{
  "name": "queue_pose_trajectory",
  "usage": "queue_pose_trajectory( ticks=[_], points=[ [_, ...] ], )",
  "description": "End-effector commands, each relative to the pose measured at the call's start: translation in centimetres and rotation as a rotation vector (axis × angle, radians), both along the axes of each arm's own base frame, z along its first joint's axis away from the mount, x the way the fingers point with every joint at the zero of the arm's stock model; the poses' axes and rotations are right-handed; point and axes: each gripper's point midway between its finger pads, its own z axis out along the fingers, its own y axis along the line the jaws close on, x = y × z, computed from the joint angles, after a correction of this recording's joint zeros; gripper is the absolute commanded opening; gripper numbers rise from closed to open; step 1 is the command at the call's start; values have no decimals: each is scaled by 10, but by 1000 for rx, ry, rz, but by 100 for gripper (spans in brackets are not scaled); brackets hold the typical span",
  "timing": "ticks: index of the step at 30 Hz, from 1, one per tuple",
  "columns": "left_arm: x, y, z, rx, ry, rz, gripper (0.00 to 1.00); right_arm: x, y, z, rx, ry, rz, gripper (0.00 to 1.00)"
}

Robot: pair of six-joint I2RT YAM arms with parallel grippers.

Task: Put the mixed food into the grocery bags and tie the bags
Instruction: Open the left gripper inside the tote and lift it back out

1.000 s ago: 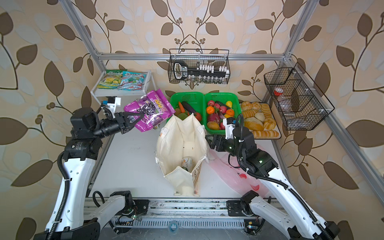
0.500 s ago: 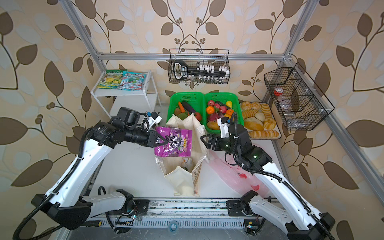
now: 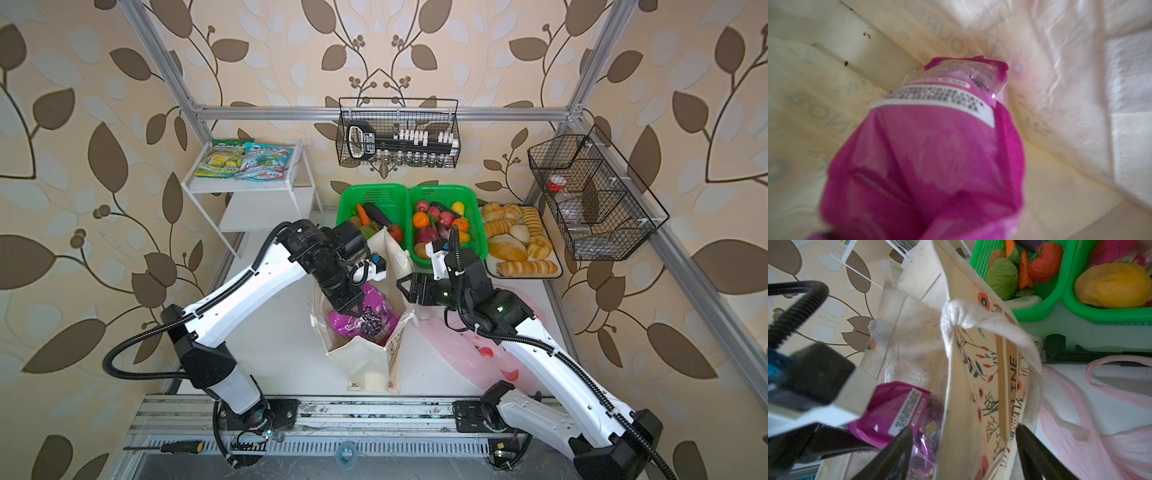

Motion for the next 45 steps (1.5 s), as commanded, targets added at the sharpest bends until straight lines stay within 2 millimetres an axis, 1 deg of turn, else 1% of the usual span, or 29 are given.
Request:
queue_pose_trajectory(
  ticks=[1, 3, 5, 6, 7, 9, 11, 14, 16, 17, 18, 19, 20, 21, 23, 25, 28, 32, 33, 34, 35, 36, 37, 38, 39, 41, 42, 44, 45],
  points=[
    [-12, 5, 15, 45, -34, -149, 4, 0, -4, 4, -24, -21, -8, 78],
    [-9, 1, 14, 85, -55, -187, 8, -1, -5, 1, -30, -19, -9, 77],
    [-3, -1, 9, 122, -95, -208, 16, -1, -6, -1, -40, -16, -13, 75],
    [-3, -2, 9, 125, -101, -214, 18, 0, -8, -2, -46, -16, -19, 75],
    [-4, -3, 9, 123, -104, -220, 23, 0, -10, -4, -59, -9, -28, 74],
    [-1, 0, 11, 124, -136, -213, 22, 0, -15, -6, -71, -6, -53, 73],
    [4, 2, 15, 115, -185, -201, 22, 1, -18, -5, -70, -13, -66, 68],
    [3, 9, 13, 119, -208, -198, 21, -1, -17, -1, -53, -28, -58, 59],
    [2, 12, 11, 128, -206, -201, 21, -3, -17, -1, -53, -27, -50, 50],
    [2, 13, 10, 135, -205, -205, 21, -3, -17, -1, -57, -27, -50, 45],
    [3, 14, 10, 145, -209, -204, 21, -3, -17, -2, -60, -26, -48, 36],
    [5, 14, 10, 154, -217, -202, 22, -3, -18, -2, -64, -25, -50, 30],
    [6, 14, 11, 151, -222, -201, 23, -4, -18, -3, -65, -26, -48, 26],
    [6, 12, 12, 140, -225, -204, 26, -4, -19, -2, -64, -31, -48, 20],
    [9, 8, 15, 121, -241, -201, 36, -5, -19, 1, -56, -46, -46, 15],
    [11, 6, 22, 99, -268, -188, 48, -6, -19, 3, -55, -55, -43, 10],
    [14, 1, 43, 13, -332, -147, 62, -6, -20, 3, -57, -63, -42, 9],
    [24, -1, 89, -155, -497, -30, 67, -6, -17, 5, -52, -76, -31, 8],
    [28, 1, 105, -208, -557, 16, 69, -7, -16, 6, -50, -83, -22, 8],
    [35, 3, 115, -241, -607, 66, 74, -7, -14, 8, -45, -88, -15, 7],
    [35, 13, 137, -303, -681, 119, 78, -8, -12, 10, -40, -96, -5, 7],
    [39, 21, 151, -345, -742, 177, 85, -8, -9, 12, -30, -103, 6, 7],
    [42, 31, 164, -378, -792, 235, 91, -9, -8, 14, -23, -108, 15, 10],
    [49, 44, 176, -407, -844, 316, 94, -9, -6, 16, -14, -113, 21, 14],
    [57, 60, 185, -421, -879, 402, 96, -8, -6, 17, -11, -116, 19, 20],
    [73, 97, 199, -444, -892, 570, 96, -9, -4, 20, -1, -124, 26, 22],
    [82, 116, 205, -455, -890, 654, 94, -9, -3, 23, 7, -129, 30, 26],
    [94, 145, 214, -478, -876, 776, 93, -9, -4, 26, 12, -135, 22, 40],
    [98, 156, 219, -492, -869, 823, 93, -9, -5, 28, 16, -141, 21, 43]
  ],
)
